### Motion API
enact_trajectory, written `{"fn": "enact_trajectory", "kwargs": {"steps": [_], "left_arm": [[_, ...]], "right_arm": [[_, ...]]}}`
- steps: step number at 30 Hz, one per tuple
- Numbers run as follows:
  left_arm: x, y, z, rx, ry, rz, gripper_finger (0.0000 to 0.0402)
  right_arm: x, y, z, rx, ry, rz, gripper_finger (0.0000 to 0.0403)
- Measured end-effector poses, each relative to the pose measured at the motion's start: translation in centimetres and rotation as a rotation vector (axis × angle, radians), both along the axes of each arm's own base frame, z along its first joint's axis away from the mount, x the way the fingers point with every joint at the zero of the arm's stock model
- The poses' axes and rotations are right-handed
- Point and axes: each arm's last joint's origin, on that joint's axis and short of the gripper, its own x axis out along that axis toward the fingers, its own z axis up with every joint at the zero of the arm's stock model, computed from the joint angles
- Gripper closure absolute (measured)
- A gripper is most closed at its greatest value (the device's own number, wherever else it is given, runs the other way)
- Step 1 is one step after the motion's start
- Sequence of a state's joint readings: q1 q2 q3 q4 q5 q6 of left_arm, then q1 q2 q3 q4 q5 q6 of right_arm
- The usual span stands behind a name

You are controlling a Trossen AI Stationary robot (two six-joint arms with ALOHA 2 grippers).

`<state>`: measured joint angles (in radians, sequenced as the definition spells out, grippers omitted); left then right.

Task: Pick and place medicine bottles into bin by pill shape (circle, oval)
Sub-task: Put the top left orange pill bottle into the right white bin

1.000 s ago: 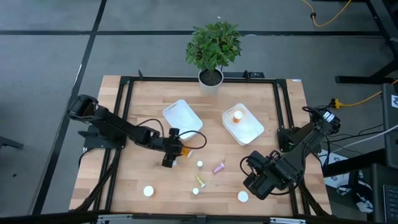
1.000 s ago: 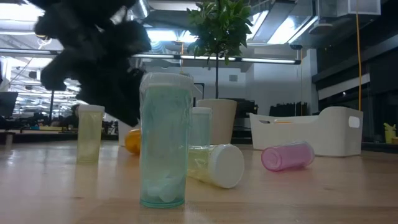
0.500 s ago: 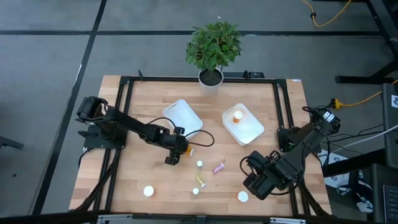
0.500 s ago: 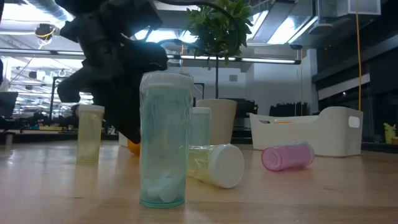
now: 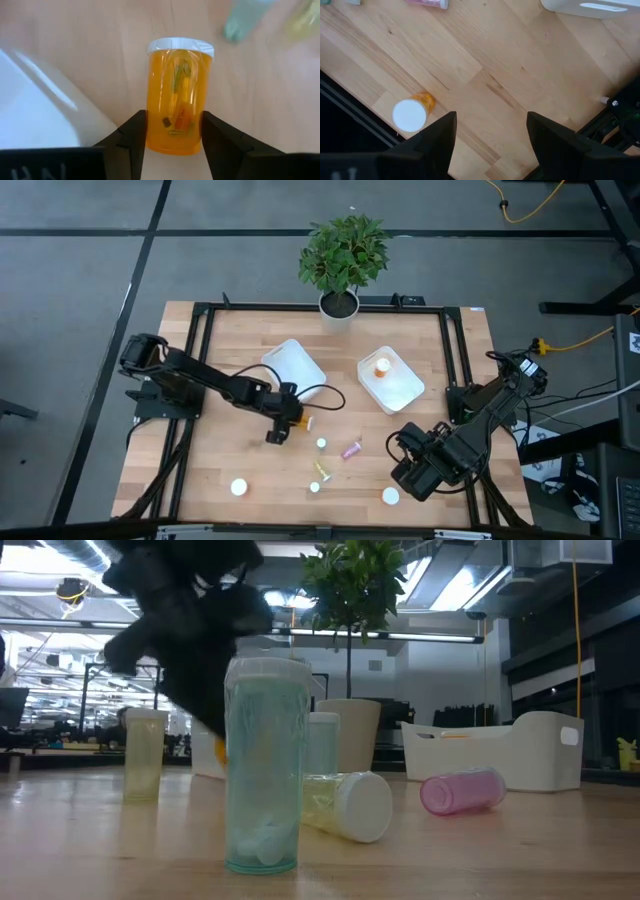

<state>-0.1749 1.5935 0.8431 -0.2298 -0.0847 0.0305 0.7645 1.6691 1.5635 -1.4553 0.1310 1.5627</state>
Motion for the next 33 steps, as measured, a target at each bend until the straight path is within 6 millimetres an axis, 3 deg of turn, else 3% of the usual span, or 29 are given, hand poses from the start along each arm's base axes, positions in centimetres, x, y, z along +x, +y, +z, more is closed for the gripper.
{"fn": "enact_trajectory", "kwargs": {"steps": [9, 18, 25, 29, 33], "left_arm": [[2.3, -0.4, 4.2, 0.001, -0.15, 0.019, 0.0252], [4.2, -0.8, 8.3, -0.016, -0.306, 0.008, 0.0253], [4.8, -1.9, 10.0, -0.046, -0.41, -0.013, 0.0253], [4.9, -2.8, 10.9, -0.057, -0.435, -0.035, 0.0253], [4.8, -3.3, 11.0, -0.04, -0.442, -0.069, 0.0253]], "right_arm": [[0.1, -0.2, 0.0, -0.053, -0.037, 0.027, 0.016], [1.8, -0.3, 0.7, -0.434, -0.348, 0.347, 0.016], [2.7, -0.6, 1.0, -0.583, -0.399, 0.472, 0.016], [3.0, -1.0, -0.5, -0.653, -0.372, 0.519, 0.016], [3.1, -1.4, -3.5, -0.688, -0.324, 0.563, 0.016]]}}
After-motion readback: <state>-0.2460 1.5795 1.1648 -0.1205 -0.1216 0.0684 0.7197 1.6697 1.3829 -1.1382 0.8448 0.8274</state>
